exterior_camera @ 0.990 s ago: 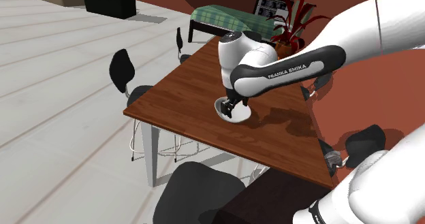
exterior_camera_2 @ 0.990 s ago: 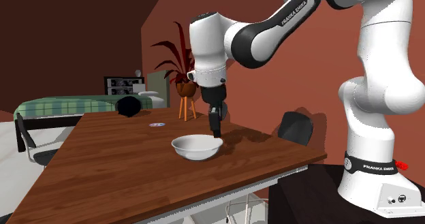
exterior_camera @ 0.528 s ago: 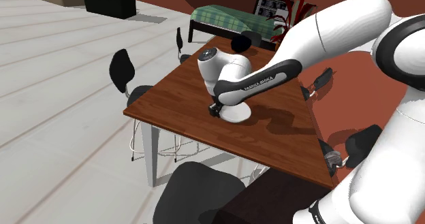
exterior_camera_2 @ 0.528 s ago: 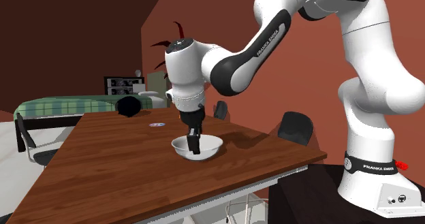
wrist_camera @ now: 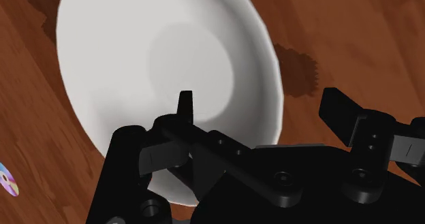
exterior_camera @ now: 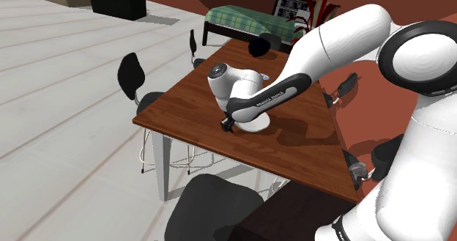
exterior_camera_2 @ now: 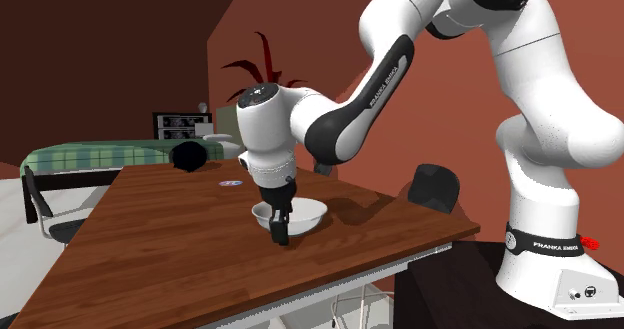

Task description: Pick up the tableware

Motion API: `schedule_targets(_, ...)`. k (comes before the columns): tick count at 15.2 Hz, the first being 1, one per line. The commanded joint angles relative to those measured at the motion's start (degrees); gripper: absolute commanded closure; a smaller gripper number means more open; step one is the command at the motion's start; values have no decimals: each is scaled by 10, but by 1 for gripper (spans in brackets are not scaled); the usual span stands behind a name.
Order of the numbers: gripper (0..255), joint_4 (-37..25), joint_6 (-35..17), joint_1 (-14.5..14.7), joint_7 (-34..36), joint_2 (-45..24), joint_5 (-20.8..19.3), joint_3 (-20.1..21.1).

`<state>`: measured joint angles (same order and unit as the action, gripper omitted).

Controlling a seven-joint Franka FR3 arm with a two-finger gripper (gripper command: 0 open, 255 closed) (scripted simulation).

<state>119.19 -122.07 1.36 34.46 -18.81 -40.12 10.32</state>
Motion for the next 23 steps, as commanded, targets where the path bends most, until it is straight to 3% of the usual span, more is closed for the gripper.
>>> schedule_targets(1, 0, 2, -4, 1, 4, -3, -3, -1)
schedule_targets(2, 255, 2, -4, 1, 4, -3, -2, 0)
schedule_targets(11, 255, 2, -4, 1, 4, -3, -3, -1)
schedule_targets(23, 255, -10, 54, -3, -47, 59, 35, 10)
